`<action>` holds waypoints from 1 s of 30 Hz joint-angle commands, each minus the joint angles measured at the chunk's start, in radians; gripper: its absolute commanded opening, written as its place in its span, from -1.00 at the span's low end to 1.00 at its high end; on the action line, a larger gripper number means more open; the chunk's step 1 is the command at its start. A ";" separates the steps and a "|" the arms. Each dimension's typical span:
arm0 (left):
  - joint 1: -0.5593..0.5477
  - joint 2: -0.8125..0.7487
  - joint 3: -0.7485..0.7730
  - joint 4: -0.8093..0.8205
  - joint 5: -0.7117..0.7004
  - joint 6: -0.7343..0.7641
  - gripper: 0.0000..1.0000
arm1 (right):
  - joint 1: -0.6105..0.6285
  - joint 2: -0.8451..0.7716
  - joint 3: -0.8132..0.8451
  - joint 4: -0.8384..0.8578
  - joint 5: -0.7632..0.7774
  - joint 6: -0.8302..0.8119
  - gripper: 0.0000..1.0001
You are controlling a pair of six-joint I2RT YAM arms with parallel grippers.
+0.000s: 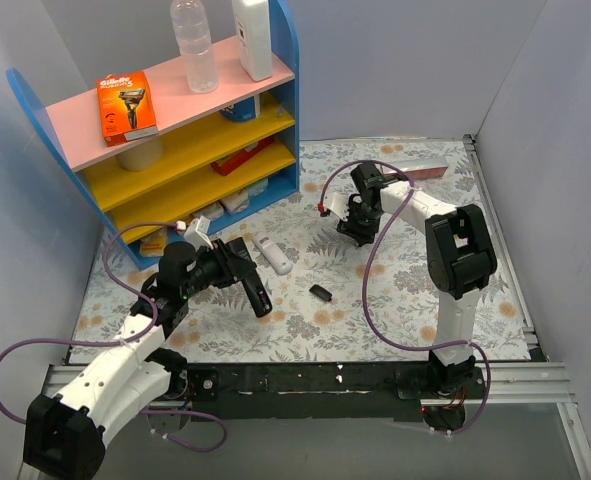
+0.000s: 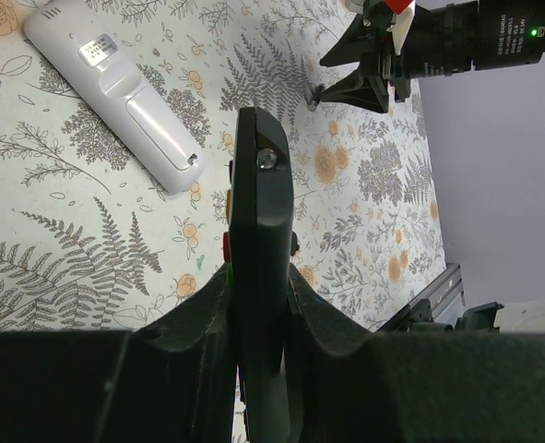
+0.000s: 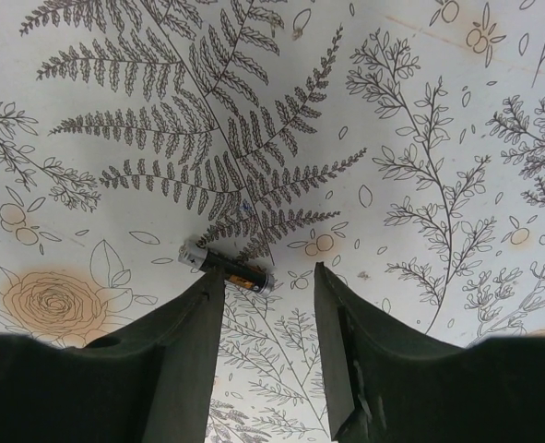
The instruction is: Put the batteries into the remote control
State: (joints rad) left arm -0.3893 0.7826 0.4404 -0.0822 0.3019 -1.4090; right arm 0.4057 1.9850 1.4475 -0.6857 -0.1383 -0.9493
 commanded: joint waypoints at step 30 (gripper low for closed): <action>0.003 -0.022 0.017 0.029 0.023 -0.011 -1.00 | -0.018 0.046 -0.024 -0.043 -0.129 0.098 -0.32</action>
State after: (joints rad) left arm -0.3889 0.7895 0.4404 -0.0799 0.3073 -1.4139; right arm 0.3809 2.0144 1.4464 -0.7059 -0.2649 -0.8886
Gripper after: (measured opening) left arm 0.194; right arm 0.349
